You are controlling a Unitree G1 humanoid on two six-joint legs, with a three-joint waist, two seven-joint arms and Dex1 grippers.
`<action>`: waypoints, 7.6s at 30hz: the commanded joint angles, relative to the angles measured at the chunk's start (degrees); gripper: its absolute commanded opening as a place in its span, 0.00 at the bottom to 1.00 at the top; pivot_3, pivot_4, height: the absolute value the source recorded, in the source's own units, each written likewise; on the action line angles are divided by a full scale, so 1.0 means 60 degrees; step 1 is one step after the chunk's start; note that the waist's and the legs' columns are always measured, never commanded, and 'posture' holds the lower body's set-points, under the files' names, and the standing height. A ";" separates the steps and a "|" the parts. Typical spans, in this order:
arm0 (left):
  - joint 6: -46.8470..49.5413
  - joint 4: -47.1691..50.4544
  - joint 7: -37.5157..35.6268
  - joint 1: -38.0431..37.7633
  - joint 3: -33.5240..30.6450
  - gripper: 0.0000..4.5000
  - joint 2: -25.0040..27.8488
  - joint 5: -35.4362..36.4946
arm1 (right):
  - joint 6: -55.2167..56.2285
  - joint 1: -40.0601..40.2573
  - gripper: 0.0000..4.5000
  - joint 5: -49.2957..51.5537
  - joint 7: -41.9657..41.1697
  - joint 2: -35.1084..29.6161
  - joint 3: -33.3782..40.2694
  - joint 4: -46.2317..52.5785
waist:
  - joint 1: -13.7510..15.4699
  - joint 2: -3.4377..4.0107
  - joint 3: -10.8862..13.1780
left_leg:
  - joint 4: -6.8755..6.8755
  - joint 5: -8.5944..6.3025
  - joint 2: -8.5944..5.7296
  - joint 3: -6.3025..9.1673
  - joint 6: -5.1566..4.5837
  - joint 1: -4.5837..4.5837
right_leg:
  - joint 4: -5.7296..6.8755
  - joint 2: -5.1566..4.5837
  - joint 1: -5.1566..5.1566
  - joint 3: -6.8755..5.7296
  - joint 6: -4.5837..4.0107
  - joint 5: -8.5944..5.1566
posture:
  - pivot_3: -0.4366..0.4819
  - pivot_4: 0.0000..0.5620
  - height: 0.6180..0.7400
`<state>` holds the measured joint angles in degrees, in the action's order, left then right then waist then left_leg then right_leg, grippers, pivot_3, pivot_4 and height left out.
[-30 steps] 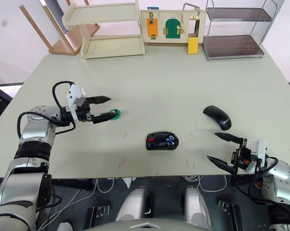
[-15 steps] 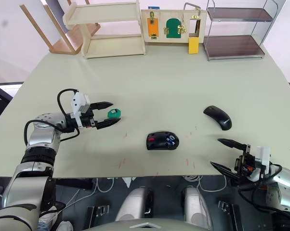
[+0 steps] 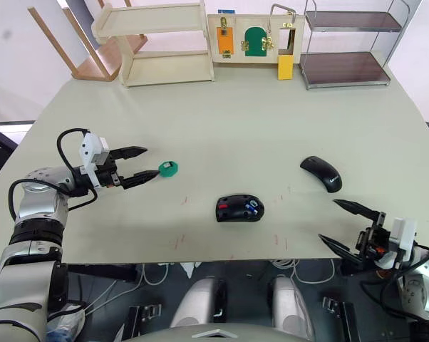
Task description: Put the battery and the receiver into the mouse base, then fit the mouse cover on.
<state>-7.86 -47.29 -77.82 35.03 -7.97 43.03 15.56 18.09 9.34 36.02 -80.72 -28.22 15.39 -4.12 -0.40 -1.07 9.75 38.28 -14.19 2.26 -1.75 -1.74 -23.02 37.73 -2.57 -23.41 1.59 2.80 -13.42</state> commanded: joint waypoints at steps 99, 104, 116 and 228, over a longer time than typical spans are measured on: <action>-0.1016 -0.3689 0.0128 0.2568 0.1034 0.45 -0.0416 -0.2459 | 0.0896 -0.0347 1.00 -0.1112 0.1988 0.0675 -0.1570 0.0674 | -0.0040 -0.0031 0.0014 | 0.0047 0.0005 -0.0008 0.0072 0.0004 -0.0082 | 0.0034 0.0006 -0.0045 -0.0056 0.0011 0.0011 | 0.48 0.27 1.00; -0.1064 -0.3736 0.0123 0.2605 0.1045 0.45 -0.0441 -0.2478 | 0.0946 -0.0360 1.00 -0.1126 0.2018 0.0676 -0.1586 0.0634 | -0.0039 -0.0031 0.0014 | 0.0050 0.0005 -0.0008 0.0072 0.0005 -0.0082 | 0.0035 0.0006 -0.0044 -0.0056 0.0011 0.0011 | 0.48 0.27 1.00; -0.1121 -0.3820 0.0207 0.2660 0.1053 0.45 -0.0471 -0.2515 | 0.1003 -0.0401 1.00 -0.1148 0.2031 0.0700 -0.1616 0.0554 | -0.0038 -0.0031 0.0014 | 0.0052 0.0005 -0.0008 0.0072 0.0005 -0.0083 | 0.0036 0.0006 -0.0043 -0.0056 0.0012 0.0012 | 0.48 0.27 1.00; 0.1415 0.6622 -0.1760 0.0046 0.2615 0.03 -0.0795 0.0278 | -1.3473 -0.6274 1.00 1.2813 1.5983 -0.0560 -0.3033 0.2683 | -0.0073 -0.0032 0.0015 | 0.0097 0.0004 -0.0001 0.0100 0.0001 -0.0132 | 0.0025 0.0005 -0.0048 -0.0074 0.0011 0.0013 | 0.48 0.27 1.00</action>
<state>0.77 -9.48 -88.28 35.32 7.81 38.03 16.03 -64.32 -27.69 109.50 12.83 -31.47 -2.09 11.55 -0.83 -1.26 9.84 38.86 -14.17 2.25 -1.15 -1.73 -23.81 37.88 -2.55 -23.69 1.15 2.87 -13.35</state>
